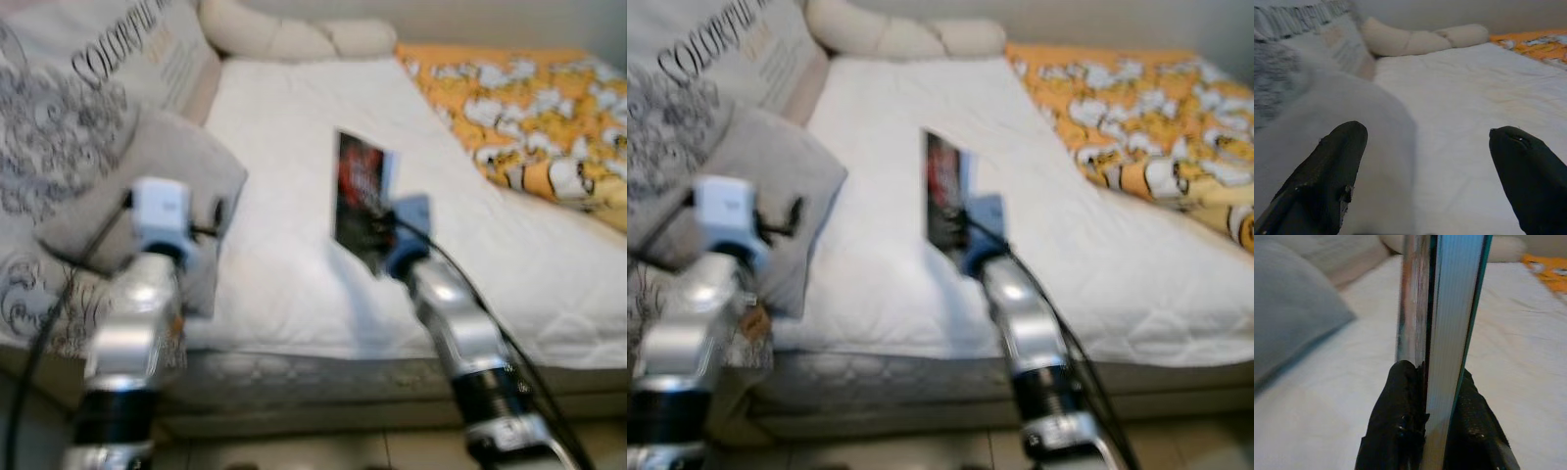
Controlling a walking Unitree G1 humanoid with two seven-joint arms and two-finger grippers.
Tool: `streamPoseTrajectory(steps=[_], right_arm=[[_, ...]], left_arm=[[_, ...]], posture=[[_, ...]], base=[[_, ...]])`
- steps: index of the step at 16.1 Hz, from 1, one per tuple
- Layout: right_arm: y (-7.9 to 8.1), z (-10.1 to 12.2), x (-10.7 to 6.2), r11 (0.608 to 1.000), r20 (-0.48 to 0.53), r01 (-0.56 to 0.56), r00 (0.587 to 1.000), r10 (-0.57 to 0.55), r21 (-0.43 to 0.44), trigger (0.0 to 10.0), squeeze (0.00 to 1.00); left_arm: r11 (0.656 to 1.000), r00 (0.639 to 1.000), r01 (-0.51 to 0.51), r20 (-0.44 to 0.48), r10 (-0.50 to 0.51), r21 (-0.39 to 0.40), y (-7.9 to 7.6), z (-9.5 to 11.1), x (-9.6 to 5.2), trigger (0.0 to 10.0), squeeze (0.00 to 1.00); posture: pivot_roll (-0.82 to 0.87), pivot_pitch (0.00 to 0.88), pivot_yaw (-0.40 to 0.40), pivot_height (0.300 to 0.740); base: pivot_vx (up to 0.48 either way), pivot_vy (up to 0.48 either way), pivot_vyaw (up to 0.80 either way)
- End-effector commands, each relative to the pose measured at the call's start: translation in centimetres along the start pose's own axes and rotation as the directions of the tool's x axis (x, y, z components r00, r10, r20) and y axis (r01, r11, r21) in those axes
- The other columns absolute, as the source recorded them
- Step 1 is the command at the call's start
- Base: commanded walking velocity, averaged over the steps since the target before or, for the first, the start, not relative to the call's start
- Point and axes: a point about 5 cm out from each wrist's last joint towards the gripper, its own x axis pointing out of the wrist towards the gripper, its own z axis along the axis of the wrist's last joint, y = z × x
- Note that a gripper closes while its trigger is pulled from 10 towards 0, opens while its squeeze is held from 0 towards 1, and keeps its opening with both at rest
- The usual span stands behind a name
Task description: Clean up the room
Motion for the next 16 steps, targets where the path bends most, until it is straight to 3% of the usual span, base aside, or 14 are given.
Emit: streamPoseTrajectory(steps=[1,8,11,16], right_arm=[[0.23,1.6,0.18,1.0,0.07,-0.006,0.998,0.006,0.005,10.0,0.0],[0.25,1.49,0.22,1.0,0.059,-0.014,0.998,0.014,-0.003,10.0,0.0],[0.48,1.55,0.26,0.999,0.059,-0.03,0.998,0.031,-0.012,10.0,0.0],[0.14,1.46,0.1,1.0,0.062,-0.012,0.998,0.01,0.029,10.0,0.0]], left_arm=[[1.0,1.0,-0.007,0.011,0.007,0.006,0.46,0.35,0.05,10.0,0.0],[1.0,1.0,0.001,0.013,-0.001,0.015,0.38,0.41,0.07,10.0,0.0],[1.0,1.0,0.005,0.015,-0.006,0.019,0.4,0.45,0.08,10.0,0.0],[0.998,0.998,0.056,0.02,-0.056,0.033,-0.16,0.68,-0.14,10.0,0.0]], posture=[[0.0,0.0,-0.035,0.74],[0.0,0.0,-0.034,0.74],[0.0,0.0,-0.033,0.74],[0.0,0.0,-0.027,0.74]], base=[[0.337,0.0,0.0],[0.337,0.0,0.0],[0.337,0.0,0.61],[0.337,0.0,0.0]])
